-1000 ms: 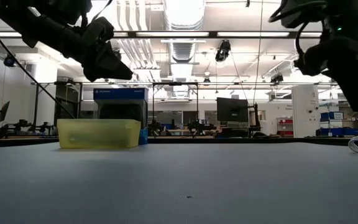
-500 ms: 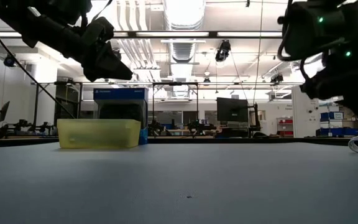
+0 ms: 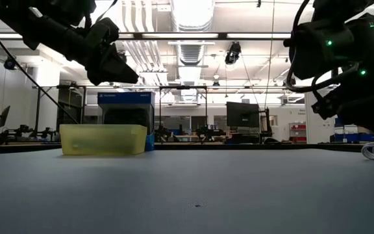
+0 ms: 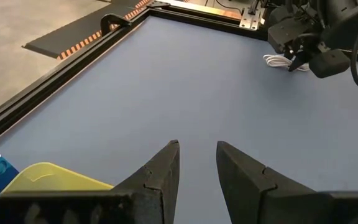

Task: Pick and place USB-C Cables
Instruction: Put the white charger cable into the yellow bin

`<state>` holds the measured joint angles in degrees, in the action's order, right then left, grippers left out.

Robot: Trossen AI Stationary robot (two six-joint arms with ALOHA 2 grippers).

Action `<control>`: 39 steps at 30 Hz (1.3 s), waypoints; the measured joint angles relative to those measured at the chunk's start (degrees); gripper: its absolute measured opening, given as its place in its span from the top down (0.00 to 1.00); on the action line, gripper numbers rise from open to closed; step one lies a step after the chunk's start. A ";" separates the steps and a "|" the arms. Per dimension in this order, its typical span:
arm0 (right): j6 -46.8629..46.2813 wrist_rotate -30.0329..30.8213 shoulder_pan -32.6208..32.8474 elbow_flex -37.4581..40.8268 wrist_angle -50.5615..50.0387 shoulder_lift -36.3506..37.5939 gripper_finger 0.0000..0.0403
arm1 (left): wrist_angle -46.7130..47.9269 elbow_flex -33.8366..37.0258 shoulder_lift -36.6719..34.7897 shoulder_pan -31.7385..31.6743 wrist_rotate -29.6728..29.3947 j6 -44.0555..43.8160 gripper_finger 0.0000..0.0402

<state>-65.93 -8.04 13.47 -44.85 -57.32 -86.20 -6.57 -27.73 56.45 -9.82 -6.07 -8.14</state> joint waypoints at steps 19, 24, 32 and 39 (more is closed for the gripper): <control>5.15 0.24 -0.93 0.25 2.13 3.76 0.92 | -0.23 0.00 0.00 0.14 0.02 -0.50 0.78; 9.74 1.14 -2.17 0.23 7.91 7.55 0.92 | -0.59 0.00 -0.02 0.18 0.02 -0.57 0.78; 22.14 8.41 -3.84 0.18 31.68 11.41 0.92 | -2.50 -0.09 0.02 0.31 0.29 -0.71 0.78; 37.89 9.76 -5.93 0.18 54.76 9.38 0.92 | -6.10 -0.02 0.28 2.61 0.47 -2.03 0.78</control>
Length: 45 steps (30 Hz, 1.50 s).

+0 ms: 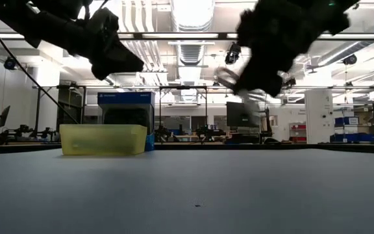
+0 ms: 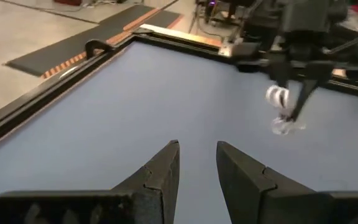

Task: Pick and place USB-C Cables
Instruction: Put the white charger cable into the yellow bin

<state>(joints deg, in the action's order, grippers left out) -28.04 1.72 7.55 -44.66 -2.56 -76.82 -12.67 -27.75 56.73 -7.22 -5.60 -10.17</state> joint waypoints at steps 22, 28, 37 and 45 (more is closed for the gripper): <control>23.62 -0.11 -4.00 0.09 69.54 -24.20 0.92 | -6.38 0.02 2.01 10.86 -0.03 -0.09 0.78; 23.60 -0.02 -4.76 0.09 75.46 -26.18 0.92 | -6.73 -0.01 3.62 11.05 -0.03 -3.00 0.78; 24.25 0.01 -5.35 -0.66 74.80 -26.03 0.92 | -16.63 -0.03 11.28 11.10 2.05 -4.54 0.75; 24.27 0.00 -5.35 -0.68 74.02 -26.03 0.92 | -22.25 -0.50 17.33 11.10 3.04 -6.21 0.61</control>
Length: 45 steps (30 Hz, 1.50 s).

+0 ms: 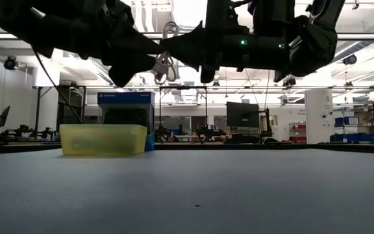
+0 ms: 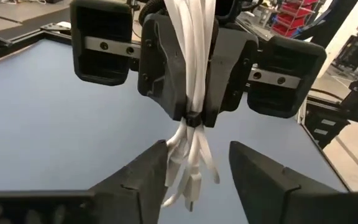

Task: Pick and place USB-C Cables
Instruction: Put the white charger cable into the yellow bin

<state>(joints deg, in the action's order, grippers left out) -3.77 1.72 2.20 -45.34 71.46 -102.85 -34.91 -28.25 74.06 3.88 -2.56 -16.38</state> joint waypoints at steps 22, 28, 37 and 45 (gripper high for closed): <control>0.84 0.03 0.00 0.00 0.26 0.00 0.92 | -6.67 -1.10 7.58 -0.04 -2.44 -1.24 0.77; 0.79 0.19 0.00 0.00 0.06 0.00 0.89 | -6.65 -1.07 7.58 -0.04 -2.46 -1.27 0.90; -0.25 -0.04 0.00 0.00 0.00 0.00 0.72 | -6.65 -1.07 7.58 -0.04 -2.43 -1.26 0.92; -1.31 -0.04 0.00 0.00 -0.67 0.80 0.61 | -6.62 -1.05 7.58 -0.04 -2.43 -1.24 0.92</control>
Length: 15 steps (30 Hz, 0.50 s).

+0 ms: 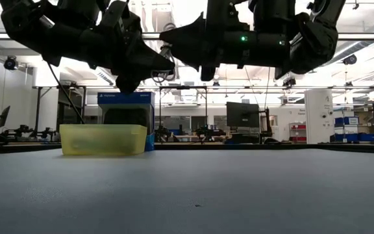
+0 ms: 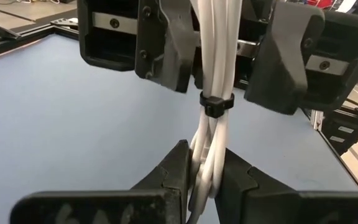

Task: Pick and place USB-C Cables
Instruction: Put the white charger cable into the yellow bin

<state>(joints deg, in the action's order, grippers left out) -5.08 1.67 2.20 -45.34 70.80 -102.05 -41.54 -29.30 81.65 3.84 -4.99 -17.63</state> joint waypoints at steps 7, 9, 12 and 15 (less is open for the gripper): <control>-0.27 0.00 0.00 0.00 -6.40 3.50 0.59 | 0.08 0.43 0.00 0.01 0.00 -0.02 0.92; -0.40 0.02 0.00 0.00 -9.29 5.14 0.59 | 0.14 0.48 0.00 0.03 0.07 -0.02 0.92; -0.46 0.00 0.00 0.00 -14.87 8.07 0.59 | 0.17 0.52 0.00 0.04 0.22 -0.02 0.92; -0.48 0.01 0.00 0.00 -21.09 11.39 0.59 | 0.62 0.46 -0.02 0.04 0.41 -0.02 0.92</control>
<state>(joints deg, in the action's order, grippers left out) -5.56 1.68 2.20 -45.34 49.70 -90.66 -40.92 -28.83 81.62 3.88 -4.58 -17.65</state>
